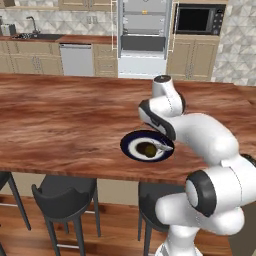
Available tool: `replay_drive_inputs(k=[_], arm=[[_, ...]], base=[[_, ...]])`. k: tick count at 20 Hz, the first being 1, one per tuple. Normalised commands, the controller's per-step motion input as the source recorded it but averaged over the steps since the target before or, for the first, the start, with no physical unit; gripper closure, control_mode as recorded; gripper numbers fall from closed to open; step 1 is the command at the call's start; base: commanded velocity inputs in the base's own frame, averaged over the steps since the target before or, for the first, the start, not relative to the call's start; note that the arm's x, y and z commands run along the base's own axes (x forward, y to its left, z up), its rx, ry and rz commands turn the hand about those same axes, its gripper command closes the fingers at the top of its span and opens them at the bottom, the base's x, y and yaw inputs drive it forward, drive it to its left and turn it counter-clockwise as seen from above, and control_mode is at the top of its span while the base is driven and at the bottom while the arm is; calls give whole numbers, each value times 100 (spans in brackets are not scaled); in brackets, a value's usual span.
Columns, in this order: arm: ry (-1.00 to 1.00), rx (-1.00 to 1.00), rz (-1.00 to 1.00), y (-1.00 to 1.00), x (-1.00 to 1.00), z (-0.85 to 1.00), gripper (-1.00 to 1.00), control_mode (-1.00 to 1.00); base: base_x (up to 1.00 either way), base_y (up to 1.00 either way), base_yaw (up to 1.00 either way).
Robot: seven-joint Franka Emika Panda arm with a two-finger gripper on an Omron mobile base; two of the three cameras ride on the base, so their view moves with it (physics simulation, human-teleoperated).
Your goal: Take the cheese, fish, and avocado from the fridge and place them on the plate on the dining counter to create an appetizer plate.
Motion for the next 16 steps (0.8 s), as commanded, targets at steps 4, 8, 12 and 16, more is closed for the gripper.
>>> replay_drive_inputs(k=[4, 8, 12, 16], arm=[[-19, 5, 0, -78, -100, 23, -100, -100], [-15, 7, 8, -56, -100, 0, -100, -100], [-15, 1, 19, -14, -100, 9, -100, -100], [0, 0, 4, 0, -24, 1, -100, 100]], base=[[0, 0, 0], [0, 0, 0], [0, 0, 0], [-75, -49, 5]])
